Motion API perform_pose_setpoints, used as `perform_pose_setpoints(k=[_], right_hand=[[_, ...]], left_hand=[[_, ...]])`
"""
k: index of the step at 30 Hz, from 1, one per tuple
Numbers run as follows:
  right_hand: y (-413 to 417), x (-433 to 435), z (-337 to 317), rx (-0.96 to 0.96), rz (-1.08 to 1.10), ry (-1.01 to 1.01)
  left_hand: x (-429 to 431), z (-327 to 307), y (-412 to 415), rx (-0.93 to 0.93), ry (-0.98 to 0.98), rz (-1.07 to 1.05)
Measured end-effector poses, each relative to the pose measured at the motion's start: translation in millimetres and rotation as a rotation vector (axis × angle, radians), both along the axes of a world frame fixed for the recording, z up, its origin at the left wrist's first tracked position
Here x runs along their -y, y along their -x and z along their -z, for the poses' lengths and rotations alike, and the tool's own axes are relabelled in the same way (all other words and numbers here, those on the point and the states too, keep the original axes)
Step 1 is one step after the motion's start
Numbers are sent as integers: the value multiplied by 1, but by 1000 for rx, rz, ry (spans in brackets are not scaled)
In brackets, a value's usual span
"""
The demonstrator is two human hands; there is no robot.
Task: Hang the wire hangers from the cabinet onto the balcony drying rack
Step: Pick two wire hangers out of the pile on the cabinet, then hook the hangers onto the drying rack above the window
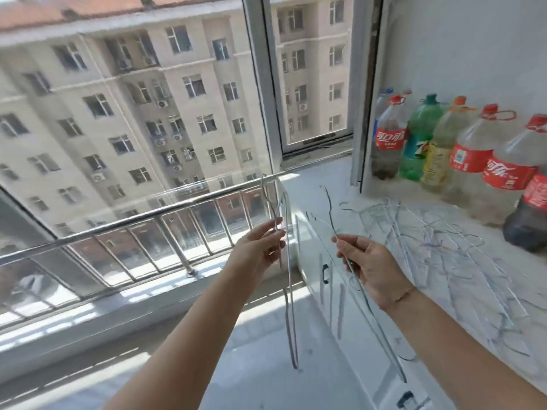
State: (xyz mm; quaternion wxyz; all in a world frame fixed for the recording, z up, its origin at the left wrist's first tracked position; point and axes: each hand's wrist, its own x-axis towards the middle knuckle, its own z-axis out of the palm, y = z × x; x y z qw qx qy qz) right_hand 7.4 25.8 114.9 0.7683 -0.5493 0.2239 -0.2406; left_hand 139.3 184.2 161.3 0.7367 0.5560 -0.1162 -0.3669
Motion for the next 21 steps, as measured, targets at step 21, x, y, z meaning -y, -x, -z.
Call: perform_pose_setpoints(k=[21], right_hand=[[-182,-480,-86,150,-786,-25]], left_hand=[[-529,-84,-39,65,-74,-695]])
